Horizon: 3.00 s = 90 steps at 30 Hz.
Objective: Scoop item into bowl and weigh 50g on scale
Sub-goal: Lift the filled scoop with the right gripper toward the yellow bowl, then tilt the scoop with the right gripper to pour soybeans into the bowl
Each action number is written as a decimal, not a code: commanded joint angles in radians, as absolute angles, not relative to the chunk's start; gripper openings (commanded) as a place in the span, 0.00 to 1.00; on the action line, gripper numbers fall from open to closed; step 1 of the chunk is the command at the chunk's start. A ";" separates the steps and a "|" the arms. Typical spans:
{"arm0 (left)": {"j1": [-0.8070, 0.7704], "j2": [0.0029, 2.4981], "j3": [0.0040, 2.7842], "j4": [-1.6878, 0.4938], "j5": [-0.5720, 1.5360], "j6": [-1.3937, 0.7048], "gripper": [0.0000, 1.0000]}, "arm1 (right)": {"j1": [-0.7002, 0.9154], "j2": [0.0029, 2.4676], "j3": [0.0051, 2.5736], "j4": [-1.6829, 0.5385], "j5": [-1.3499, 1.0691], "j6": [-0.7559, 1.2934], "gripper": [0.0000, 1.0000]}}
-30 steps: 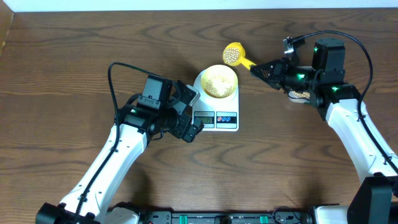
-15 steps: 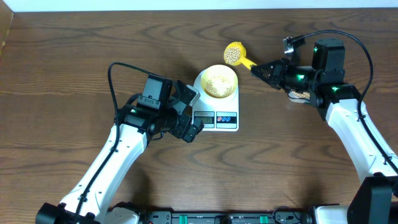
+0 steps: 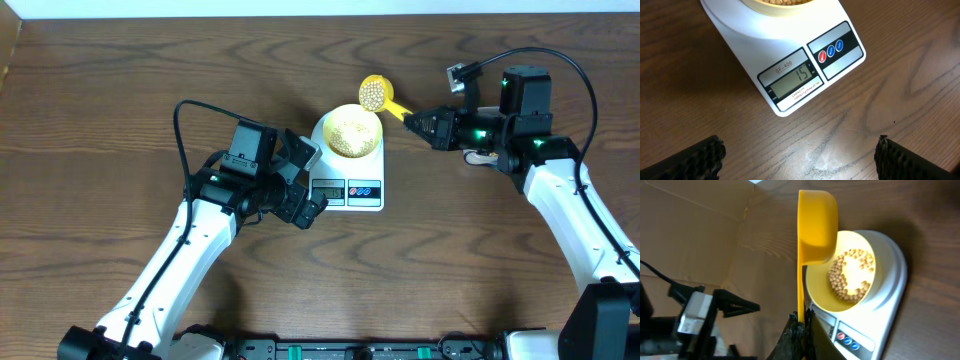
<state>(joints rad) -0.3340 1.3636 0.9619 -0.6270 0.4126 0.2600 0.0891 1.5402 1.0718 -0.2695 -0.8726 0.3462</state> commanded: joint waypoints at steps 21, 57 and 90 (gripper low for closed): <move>-0.331 1.372 0.963 -0.628 0.404 0.269 0.98 | 0.187 1.545 1.084 -0.289 -0.672 0.193 0.01; -0.331 1.372 0.963 -0.628 0.404 0.269 0.98 | 0.297 1.545 1.084 -0.384 -0.447 -0.083 0.01; -0.331 1.372 0.963 -0.628 0.404 0.269 0.98 | 0.373 1.545 1.084 -0.329 -0.339 -0.277 0.01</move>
